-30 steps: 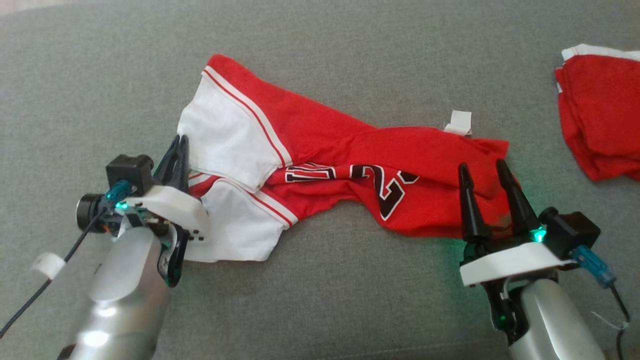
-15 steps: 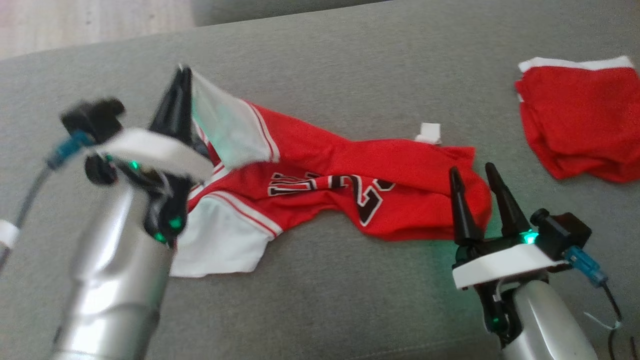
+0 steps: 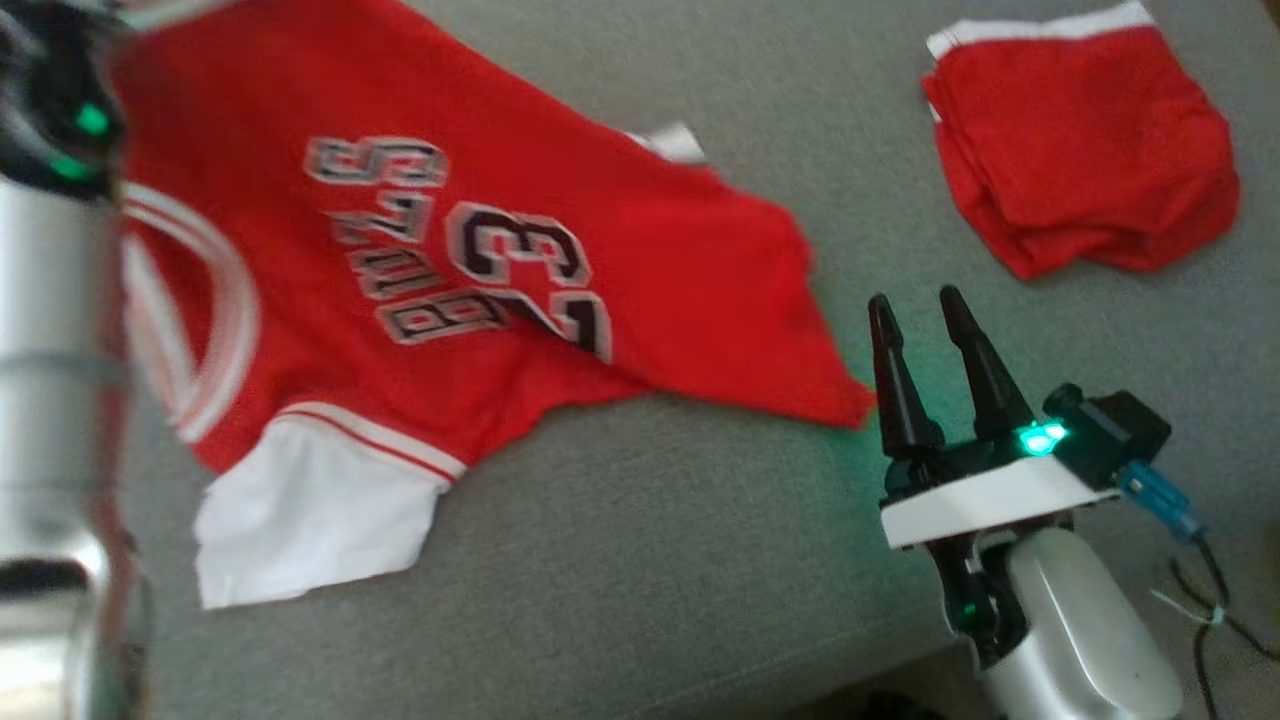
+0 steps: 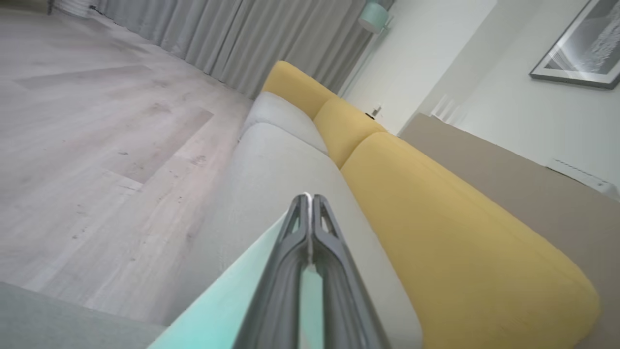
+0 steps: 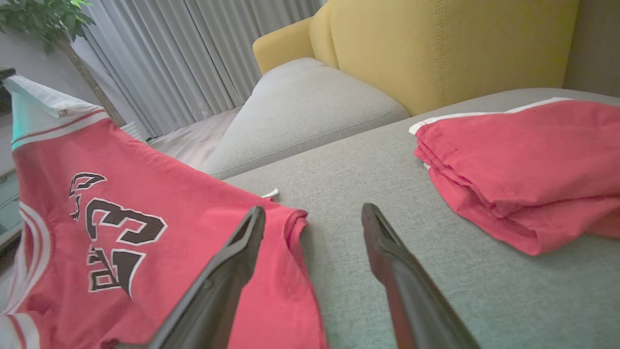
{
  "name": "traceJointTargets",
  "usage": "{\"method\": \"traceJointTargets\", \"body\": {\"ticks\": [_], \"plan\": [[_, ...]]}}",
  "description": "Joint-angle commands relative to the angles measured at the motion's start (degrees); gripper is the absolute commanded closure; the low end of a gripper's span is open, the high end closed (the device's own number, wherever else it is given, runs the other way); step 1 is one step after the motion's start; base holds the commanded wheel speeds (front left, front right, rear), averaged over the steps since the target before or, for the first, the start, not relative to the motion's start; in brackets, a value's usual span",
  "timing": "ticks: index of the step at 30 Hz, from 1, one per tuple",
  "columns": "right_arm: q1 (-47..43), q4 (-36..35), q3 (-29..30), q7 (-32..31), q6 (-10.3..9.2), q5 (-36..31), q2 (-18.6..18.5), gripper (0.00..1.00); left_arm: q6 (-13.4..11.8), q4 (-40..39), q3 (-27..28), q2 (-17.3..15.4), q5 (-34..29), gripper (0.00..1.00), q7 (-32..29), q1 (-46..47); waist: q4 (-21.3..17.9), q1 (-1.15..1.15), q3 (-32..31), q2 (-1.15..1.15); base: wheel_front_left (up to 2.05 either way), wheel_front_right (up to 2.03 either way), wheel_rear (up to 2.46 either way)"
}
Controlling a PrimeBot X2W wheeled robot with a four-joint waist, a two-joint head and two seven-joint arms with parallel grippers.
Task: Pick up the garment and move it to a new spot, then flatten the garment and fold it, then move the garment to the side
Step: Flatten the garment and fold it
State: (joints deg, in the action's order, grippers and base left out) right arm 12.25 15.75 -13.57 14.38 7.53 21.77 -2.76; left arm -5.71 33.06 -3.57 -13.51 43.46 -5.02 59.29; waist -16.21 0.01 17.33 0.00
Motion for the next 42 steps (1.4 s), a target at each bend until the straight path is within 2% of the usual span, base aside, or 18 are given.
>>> {"method": "traceJointTargets", "body": {"ticks": [1, 5, 8, 9, 10, 19, 27, 30, 34, 39, 42], "plan": [[1.56, -2.02, -1.58, 0.62, -0.04, 0.45, -0.11, 0.0, -0.41, -0.9, 1.61, -3.59, -1.25, 1.0, 0.8, 3.88, -2.82, -0.01, 3.06, 0.0, 0.0, 0.0, 0.0], [2.29, -2.56, -2.32, 0.62, -0.04, 1.3, -0.11, 0.0, -2.15, 4.46, 2.24, -7.29, -4.71, 1.0, 6.02, 9.55, -4.5, -0.01, 5.36, 0.0, 0.0, 0.0, 0.0], [2.71, -3.01, -2.51, 0.62, -0.04, 1.7, -0.11, 0.0, -2.26, 8.37, 1.17, -8.86, -7.08, 1.0, 8.69, 12.04, -4.84, -0.01, 6.53, 0.0, 0.0, 0.0, 0.0], [2.8, -3.07, -2.45, 0.62, -0.04, 1.76, -0.11, 0.0, -1.9, 9.68, 0.14, -9.15, -8.06, 0.27, 8.88, 12.4, -4.73, -0.01, 6.76, 0.0, 0.0, 0.0, 0.0], [2.87, -3.07, -2.36, 0.62, -0.04, 1.74, -0.11, 0.0, -1.0, 10.73, -1.01, -9.22, -8.87, 0.0, 9.02, 12.64, -4.46, -0.01, 6.92, 0.0, 0.0, 0.0, 0.0], [3.21, -2.24, -0.26, 0.62, -0.04, -0.92, -0.11, 0.0, 7.49, 16.06, -8.53, -6.75, -12.7, 0.0, 14.44, 7.77, 1.94, -0.01, 3.29, 0.0, 0.0, 0.0, 0.0], [1.62, -0.5, 2.41, 0.62, -0.04, -4.17, -0.11, 0.0, 10.54, 14.25, -12.51, -2.01, -13.39, 0.0, 18.84, -6.53, 9.75, -0.01, -4.03, 0.0, 0.0, 0.0, 0.0], [0.64, 0.05, 3.26, 0.62, -0.04, -5.01, -0.11, 0.0, 10.32, 11.03, -13.74, -0.63, -14.44, 0.0, 19.63, -13.63, 12.0, -0.01, -6.39, 0.0, 0.0, 0.0, 0.0], [-0.92, 0.59, 4.29, 0.62, -0.04, -5.62, -0.11, 0.0, 7.68, 3.61, -13.87, 0.29, -17.15, 0.0, 19.96, -23.82, 14.13, -0.01, -8.52, 0.0, 0.0, 0.0, 0.0], [-2.98, 0.96, 4.46, 0.62, -0.04, -5.6, -0.11, 0.0, 2.6, -11.45, -12.32, 1.88, -23.82, 0.0, 20.0, -39.77, 15.43, -0.01, -10.07, 0.0, 0.0, 0.0, 0.0], [-3.61, 1.11, 4.75, 0.62, -0.04, -5.73, -0.11, 0.0, 1.49, -15.87, -12.25, 3.09, -26.03, 0.0, 20.0, -44.61, 16.24, -0.01, -9.94, 0.0, 0.0, 0.0, 0.0]]}}
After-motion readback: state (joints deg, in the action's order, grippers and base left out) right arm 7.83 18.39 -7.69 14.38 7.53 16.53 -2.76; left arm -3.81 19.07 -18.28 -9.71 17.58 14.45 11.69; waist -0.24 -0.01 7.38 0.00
